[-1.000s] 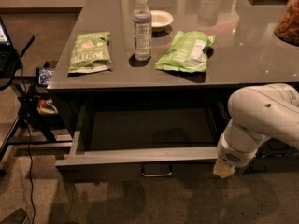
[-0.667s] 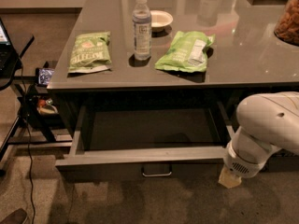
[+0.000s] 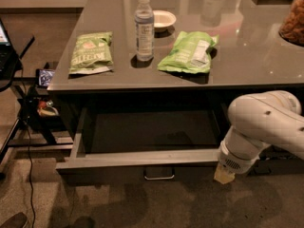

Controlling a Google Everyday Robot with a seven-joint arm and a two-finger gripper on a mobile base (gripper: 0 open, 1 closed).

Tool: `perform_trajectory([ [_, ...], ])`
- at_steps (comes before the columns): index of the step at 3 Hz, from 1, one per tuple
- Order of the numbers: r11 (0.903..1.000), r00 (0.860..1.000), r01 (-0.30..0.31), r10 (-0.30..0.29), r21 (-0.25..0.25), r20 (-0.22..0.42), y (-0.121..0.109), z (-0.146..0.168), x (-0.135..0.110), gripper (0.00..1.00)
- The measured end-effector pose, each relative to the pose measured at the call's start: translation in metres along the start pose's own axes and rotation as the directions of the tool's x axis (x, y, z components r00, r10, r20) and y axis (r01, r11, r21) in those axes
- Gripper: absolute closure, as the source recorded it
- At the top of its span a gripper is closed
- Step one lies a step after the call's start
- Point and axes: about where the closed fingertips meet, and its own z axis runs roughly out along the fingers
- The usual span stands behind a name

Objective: Close top drawer

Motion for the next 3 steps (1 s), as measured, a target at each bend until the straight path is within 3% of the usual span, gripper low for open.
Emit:
perform_trajectory([
  [1,0.9996,1.0,-0.004,0.005,0.027,-0.004,-0.019,0.017,-0.017,1.0],
  [2,0.9996,1.0,-0.004,0.005,0.027,-0.004,-0.018,0.017,-0.017,1.0],
  [3,0.9969,1.0,0.01,-0.011,0.077,0.012,-0.041,0.019,-0.048,1.0],
])
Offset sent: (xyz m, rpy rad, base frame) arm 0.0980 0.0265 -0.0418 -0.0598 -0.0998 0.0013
